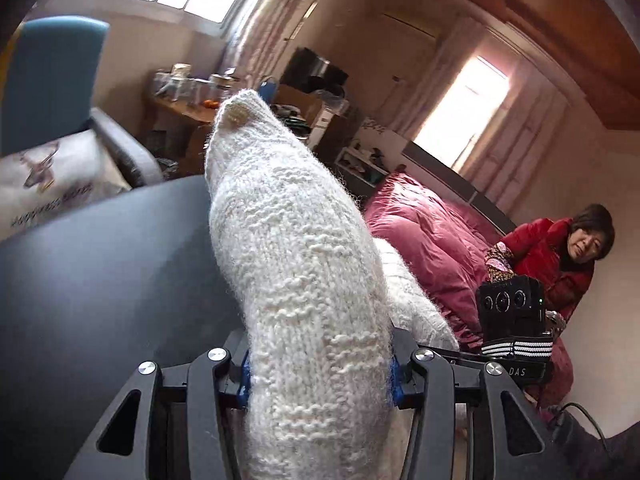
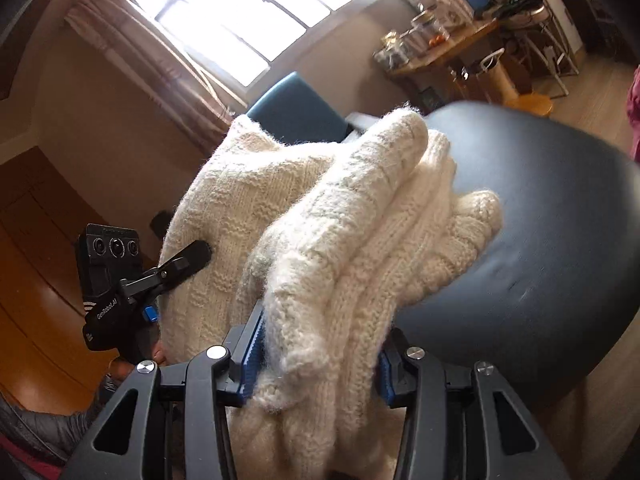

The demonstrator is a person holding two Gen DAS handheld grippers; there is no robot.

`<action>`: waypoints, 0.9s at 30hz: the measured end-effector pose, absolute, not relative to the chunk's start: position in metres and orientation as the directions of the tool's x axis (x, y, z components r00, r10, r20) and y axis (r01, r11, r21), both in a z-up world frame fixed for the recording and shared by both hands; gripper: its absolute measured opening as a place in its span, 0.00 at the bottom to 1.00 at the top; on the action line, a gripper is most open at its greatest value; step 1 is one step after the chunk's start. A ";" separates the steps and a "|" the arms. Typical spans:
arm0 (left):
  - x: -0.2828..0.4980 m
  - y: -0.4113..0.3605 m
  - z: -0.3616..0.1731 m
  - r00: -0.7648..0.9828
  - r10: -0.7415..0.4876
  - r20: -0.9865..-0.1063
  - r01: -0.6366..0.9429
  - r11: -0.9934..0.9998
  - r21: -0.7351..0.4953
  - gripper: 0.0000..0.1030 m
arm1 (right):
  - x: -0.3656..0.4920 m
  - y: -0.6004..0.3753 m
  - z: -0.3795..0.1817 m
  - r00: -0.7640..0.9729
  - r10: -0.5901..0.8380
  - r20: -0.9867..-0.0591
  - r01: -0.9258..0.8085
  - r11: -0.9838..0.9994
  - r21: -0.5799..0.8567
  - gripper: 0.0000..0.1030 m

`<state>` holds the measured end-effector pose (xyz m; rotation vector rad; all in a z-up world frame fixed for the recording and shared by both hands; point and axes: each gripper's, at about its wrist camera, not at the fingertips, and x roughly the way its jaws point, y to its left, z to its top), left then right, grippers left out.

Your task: Fold clothes

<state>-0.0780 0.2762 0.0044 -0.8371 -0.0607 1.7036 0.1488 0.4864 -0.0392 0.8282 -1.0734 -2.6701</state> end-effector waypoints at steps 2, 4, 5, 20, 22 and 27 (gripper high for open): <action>-0.092 0.322 0.001 -0.037 0.853 -0.521 -0.843 -0.306 -0.442 0.49 | 0.143 0.516 -0.032 -0.848 -0.264 -0.459 -0.121 -0.747 0.653 0.44; -0.109 0.367 -0.018 -0.014 0.816 -0.577 -0.837 -0.325 -0.439 0.50 | 0.134 0.541 -0.045 -0.837 -0.201 -0.509 -0.195 -0.759 0.621 0.44; -0.116 0.386 -0.035 -0.008 0.779 -0.627 -0.833 -0.352 -0.427 0.50 | 0.130 0.555 -0.057 -0.822 -0.172 -0.542 -0.239 -0.760 0.605 0.44; -0.142 0.394 -0.060 -0.208 0.640 -0.740 -0.822 -0.525 -0.223 0.81 | 0.150 0.590 -0.090 -0.788 0.015 -0.615 -0.360 -0.822 0.441 0.52; -0.124 0.393 -0.047 -0.246 0.666 -0.704 -0.845 -0.503 -0.181 0.81 | 0.147 0.580 -0.056 -0.822 0.101 -0.561 -0.326 -0.890 0.319 0.52; -0.099 0.413 -0.044 -0.174 0.705 -0.688 -0.894 -0.406 -0.189 0.81 | 0.074 0.555 -0.031 -0.793 0.059 -0.607 -0.129 -0.989 0.072 0.51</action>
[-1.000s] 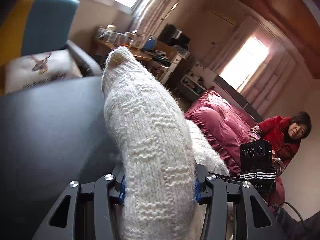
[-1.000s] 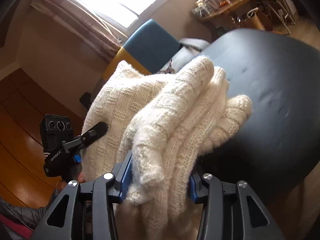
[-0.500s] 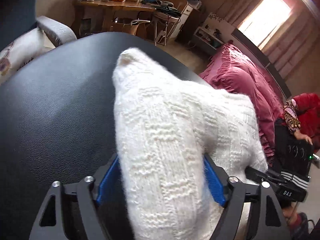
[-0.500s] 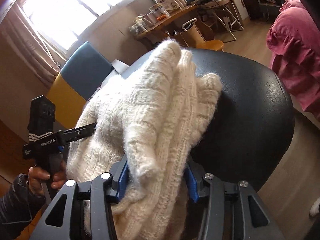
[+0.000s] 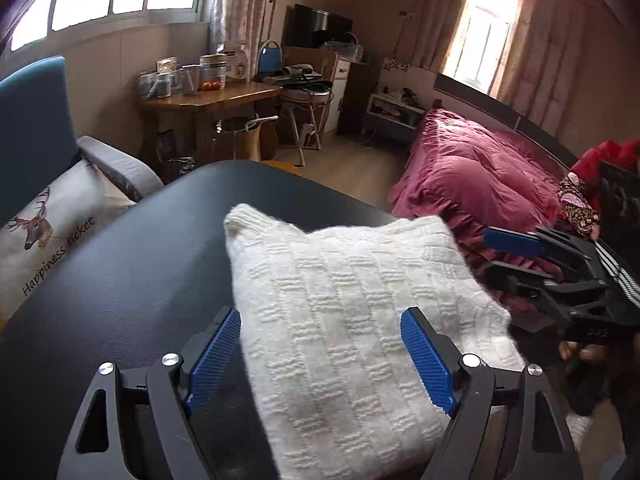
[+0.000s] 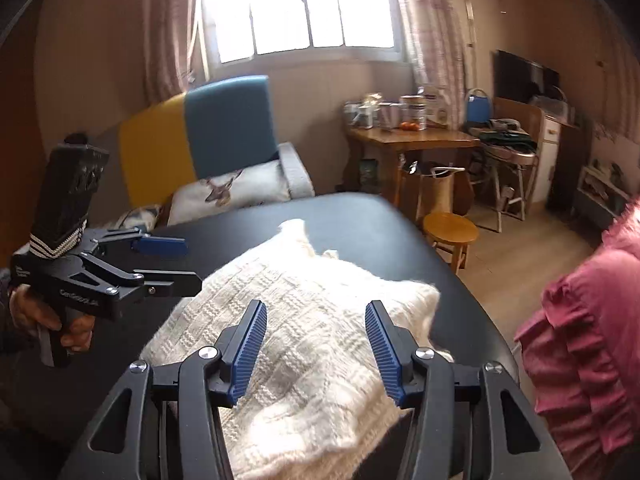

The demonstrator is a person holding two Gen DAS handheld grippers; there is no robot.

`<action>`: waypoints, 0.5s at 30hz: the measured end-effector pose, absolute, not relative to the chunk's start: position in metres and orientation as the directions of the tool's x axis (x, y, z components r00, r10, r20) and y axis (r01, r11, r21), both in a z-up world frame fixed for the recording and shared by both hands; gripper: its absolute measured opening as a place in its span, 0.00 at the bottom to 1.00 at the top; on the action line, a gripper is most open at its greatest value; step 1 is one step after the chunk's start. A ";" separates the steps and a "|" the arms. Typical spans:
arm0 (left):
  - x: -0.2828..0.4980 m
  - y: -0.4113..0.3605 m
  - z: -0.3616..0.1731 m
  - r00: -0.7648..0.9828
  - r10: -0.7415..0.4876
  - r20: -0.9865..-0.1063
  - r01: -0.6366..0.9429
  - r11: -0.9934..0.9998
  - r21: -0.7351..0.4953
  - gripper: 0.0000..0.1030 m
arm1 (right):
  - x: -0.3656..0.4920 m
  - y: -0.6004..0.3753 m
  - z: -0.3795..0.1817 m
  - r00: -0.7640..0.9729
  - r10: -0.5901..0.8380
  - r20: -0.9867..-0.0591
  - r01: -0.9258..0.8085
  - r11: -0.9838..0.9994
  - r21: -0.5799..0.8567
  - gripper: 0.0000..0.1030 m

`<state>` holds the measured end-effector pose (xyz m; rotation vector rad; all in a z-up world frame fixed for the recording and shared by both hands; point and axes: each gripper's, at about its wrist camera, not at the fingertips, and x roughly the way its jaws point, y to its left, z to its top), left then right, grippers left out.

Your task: Fold clothes

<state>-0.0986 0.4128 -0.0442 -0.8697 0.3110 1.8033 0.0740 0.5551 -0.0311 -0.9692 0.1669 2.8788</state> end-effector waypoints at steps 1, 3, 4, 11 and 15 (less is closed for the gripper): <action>-0.094 0.417 -0.051 -0.153 0.695 -0.703 -0.898 -0.395 -0.195 0.81 | 0.064 0.555 -0.041 -0.757 0.038 -0.652 -0.091 -0.995 0.048 0.51; -0.085 0.426 -0.066 -0.109 0.673 -0.732 -0.904 -0.373 -0.208 0.81 | 0.048 0.559 -0.074 -0.655 0.006 -0.755 -0.031 -0.999 0.019 0.49; -0.078 0.429 -0.076 -0.095 0.653 -0.752 -0.910 -0.363 -0.200 0.81 | 0.050 0.562 -0.098 -0.590 0.013 -0.807 -0.030 -1.000 0.006 0.50; -0.039 0.429 -0.106 -0.227 0.634 -0.740 -0.932 -0.362 -0.023 0.82 | 0.111 0.569 -0.137 -0.779 0.015 -0.627 -0.117 -0.986 0.122 0.50; -0.047 0.427 -0.096 -0.264 0.626 -0.733 -0.895 -0.443 -0.056 0.84 | 0.110 0.564 -0.137 -0.790 0.047 -0.611 -0.164 -0.977 0.137 0.50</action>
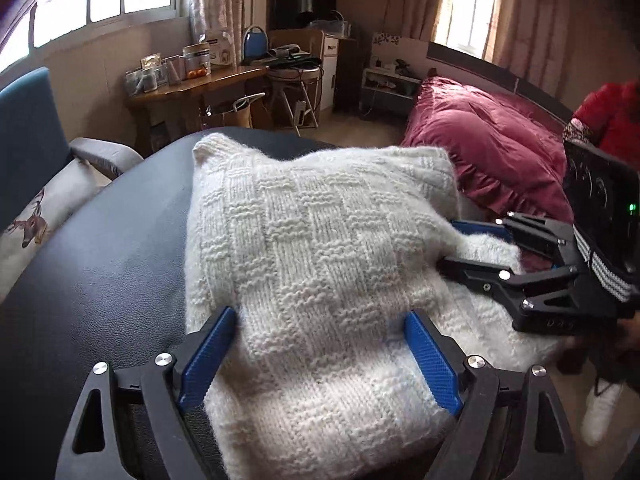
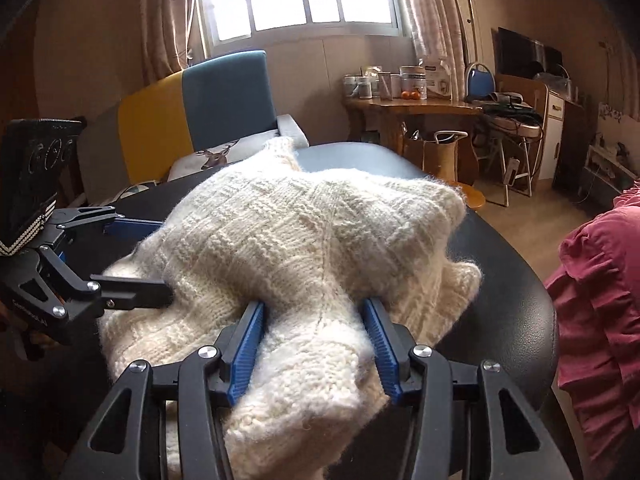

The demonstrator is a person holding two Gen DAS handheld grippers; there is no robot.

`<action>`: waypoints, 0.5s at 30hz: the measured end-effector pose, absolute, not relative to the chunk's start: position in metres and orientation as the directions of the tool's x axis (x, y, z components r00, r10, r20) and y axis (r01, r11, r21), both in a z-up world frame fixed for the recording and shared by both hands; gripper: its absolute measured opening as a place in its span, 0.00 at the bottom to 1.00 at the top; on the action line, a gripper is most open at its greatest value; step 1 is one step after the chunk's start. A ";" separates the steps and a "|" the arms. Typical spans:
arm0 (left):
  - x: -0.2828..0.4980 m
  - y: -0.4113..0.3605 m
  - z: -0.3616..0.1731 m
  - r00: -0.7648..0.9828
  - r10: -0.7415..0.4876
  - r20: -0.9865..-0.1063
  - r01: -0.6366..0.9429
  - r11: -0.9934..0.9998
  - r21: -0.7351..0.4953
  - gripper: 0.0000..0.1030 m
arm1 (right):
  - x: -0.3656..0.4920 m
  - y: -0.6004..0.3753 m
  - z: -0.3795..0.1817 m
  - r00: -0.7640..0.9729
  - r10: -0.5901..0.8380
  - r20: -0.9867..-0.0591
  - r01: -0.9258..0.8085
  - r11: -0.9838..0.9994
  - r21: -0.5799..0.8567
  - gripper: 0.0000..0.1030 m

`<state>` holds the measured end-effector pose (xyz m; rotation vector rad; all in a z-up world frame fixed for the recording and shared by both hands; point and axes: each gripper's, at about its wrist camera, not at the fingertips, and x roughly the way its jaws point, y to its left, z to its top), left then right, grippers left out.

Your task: Fold clothes

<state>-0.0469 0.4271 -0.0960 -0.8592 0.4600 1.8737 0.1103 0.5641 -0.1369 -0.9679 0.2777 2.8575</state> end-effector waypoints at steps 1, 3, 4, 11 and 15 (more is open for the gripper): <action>-0.049 0.426 -0.092 -0.281 0.619 -0.733 -0.882 -0.468 -0.057 0.85 | 0.111 0.562 -0.134 -0.787 0.055 -0.614 -0.180 -0.973 0.144 0.50; -0.052 0.424 -0.084 -0.315 0.604 -0.733 -0.853 -0.518 -0.060 0.85 | 0.105 0.562 -0.125 -0.768 0.082 -0.635 -0.225 -0.963 0.148 0.50; -0.052 0.420 -0.079 -0.355 0.578 -0.735 -0.831 -0.555 -0.035 0.85 | 0.104 0.559 -0.119 -0.759 0.100 -0.644 -0.258 -0.953 0.157 0.50; -0.037 0.377 -0.034 -0.568 0.483 -0.666 -0.697 -0.713 0.077 0.98 | 0.109 0.521 -0.062 -0.748 0.305 -0.590 -0.443 -0.891 0.102 0.51; -0.016 0.356 -0.005 -0.678 0.445 -0.584 -0.638 -0.752 0.167 1.00 | 0.105 0.495 -0.041 -0.739 0.357 -0.572 -0.472 -0.879 0.061 0.53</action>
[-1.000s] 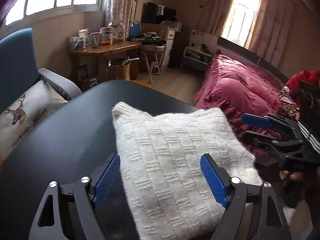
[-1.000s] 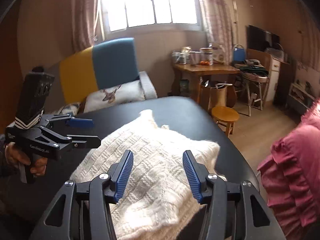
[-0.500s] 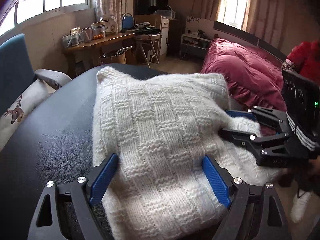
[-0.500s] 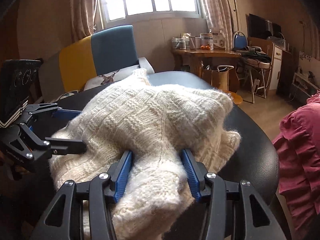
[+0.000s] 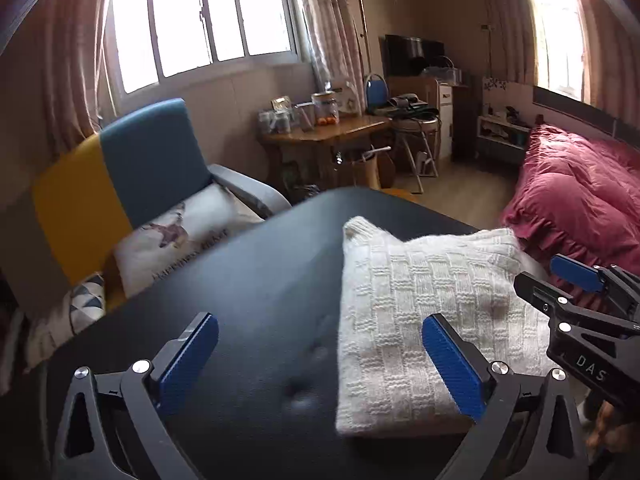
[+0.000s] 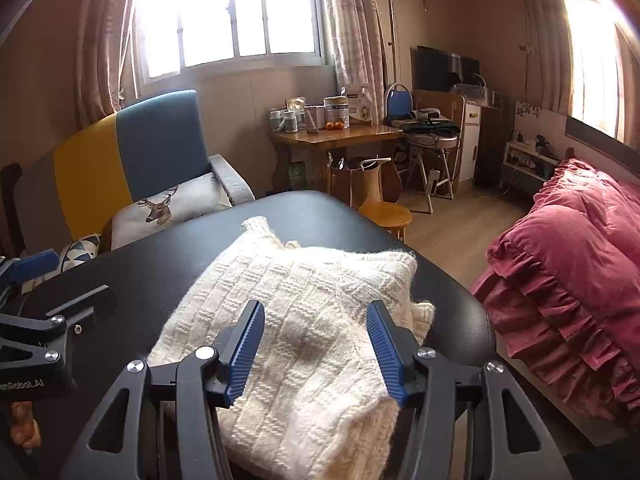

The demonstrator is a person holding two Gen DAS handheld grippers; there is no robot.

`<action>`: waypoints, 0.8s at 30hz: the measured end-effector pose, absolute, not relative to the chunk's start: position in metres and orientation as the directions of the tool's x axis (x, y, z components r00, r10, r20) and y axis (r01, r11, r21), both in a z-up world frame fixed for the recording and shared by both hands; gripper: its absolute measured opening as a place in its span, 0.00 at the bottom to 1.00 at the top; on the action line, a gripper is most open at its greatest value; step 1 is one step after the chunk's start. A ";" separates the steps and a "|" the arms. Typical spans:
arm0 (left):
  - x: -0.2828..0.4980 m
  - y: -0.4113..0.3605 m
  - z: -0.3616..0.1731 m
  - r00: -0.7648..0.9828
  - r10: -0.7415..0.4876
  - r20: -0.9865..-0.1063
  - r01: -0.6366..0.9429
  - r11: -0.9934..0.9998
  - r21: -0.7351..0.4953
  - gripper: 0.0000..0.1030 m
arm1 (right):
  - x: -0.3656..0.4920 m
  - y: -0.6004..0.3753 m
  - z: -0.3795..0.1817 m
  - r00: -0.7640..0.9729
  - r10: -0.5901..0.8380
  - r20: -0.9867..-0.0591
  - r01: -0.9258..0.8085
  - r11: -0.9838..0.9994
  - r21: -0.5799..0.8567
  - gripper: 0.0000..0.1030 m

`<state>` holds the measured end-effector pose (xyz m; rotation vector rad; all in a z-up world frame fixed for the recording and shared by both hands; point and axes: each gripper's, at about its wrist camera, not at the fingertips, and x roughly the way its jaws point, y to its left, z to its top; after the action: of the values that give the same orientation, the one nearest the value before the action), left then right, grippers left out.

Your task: Fold clothes

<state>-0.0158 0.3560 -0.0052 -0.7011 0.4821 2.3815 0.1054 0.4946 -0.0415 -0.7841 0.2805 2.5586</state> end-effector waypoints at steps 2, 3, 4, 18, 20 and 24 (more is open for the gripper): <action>-0.007 0.351 0.003 -0.672 0.435 -0.599 -0.645 -0.741 0.185 1.00 | 0.105 0.484 -0.035 -0.749 0.355 -0.559 -0.468 -0.881 0.068 0.53; -0.002 0.345 0.006 -0.664 0.445 -0.601 -0.652 -0.738 0.173 1.00 | 0.105 0.479 -0.033 -0.756 0.347 -0.555 -0.460 -0.885 0.074 0.53; 0.002 0.341 0.011 -0.664 0.452 -0.595 -0.651 -0.741 0.163 1.00 | 0.105 0.474 -0.030 -0.760 0.344 -0.552 -0.454 -0.888 0.072 0.53; 0.036 0.303 0.070 -0.676 0.488 -0.552 -0.618 -0.784 0.064 1.00 | 0.118 0.443 -0.034 -0.754 0.308 -0.580 -0.408 -0.912 0.047 0.53; 0.038 0.303 0.072 -0.666 0.500 -0.553 -0.628 -0.776 0.054 1.00 | 0.118 0.441 -0.036 -0.748 0.310 -0.586 -0.406 -0.913 0.035 0.53; 0.040 0.303 0.075 -0.647 0.513 -0.564 -0.642 -0.766 0.039 1.00 | 0.117 0.438 -0.040 -0.740 0.301 -0.602 -0.396 -0.918 0.028 0.53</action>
<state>0.0402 0.3034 0.0753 -0.7120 0.3105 2.3639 0.1172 0.4384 -0.0405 -0.8676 0.2170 2.6159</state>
